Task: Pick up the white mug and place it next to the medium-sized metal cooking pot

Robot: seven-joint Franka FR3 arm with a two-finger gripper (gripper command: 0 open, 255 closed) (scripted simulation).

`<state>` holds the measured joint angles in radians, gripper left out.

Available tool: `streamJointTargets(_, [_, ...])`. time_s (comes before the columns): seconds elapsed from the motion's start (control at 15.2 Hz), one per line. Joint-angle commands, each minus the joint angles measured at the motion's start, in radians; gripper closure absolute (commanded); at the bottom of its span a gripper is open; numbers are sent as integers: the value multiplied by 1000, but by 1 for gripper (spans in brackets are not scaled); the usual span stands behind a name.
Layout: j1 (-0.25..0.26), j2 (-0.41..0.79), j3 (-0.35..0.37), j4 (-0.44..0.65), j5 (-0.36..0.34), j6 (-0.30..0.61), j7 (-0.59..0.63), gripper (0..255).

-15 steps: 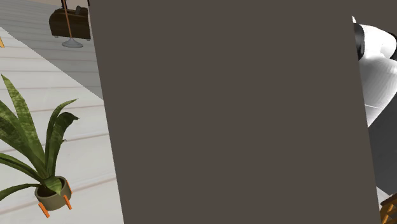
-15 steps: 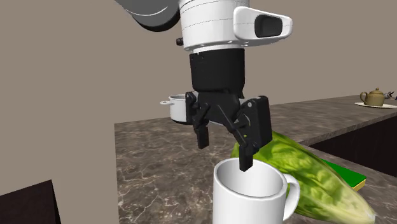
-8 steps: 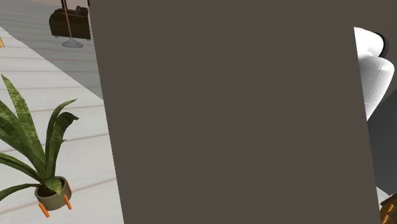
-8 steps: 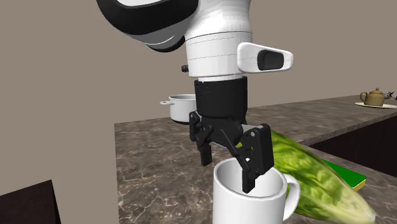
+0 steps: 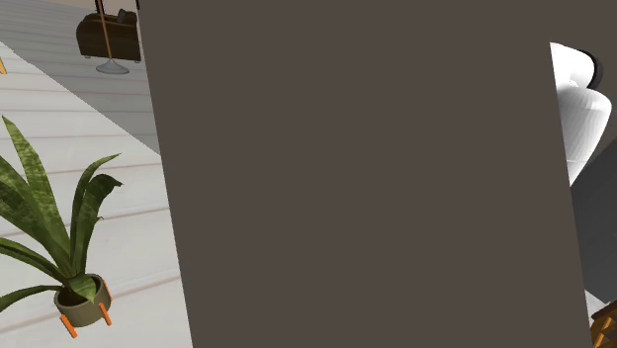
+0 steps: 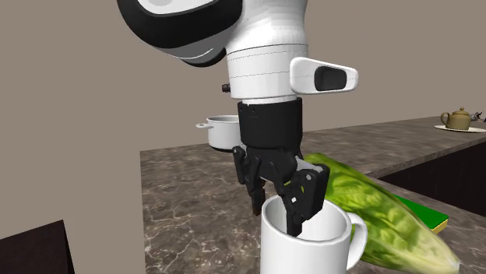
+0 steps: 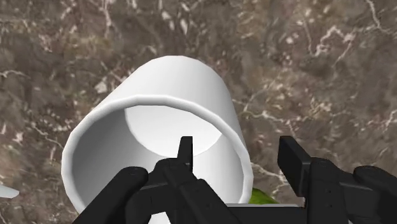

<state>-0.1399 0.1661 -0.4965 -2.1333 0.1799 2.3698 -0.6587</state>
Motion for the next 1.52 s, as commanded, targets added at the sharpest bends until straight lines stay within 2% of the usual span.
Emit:
streamJointTargets(0.0, [0, 0, 0, 0, 0, 0, 0, 255])
streamJointTargets(0.53, [0, 0, 0, 0, 0, 0, 0, 255])
streamJointTargets(1.45, [14, -103, -14, 84, -83, -170, 63, 255])
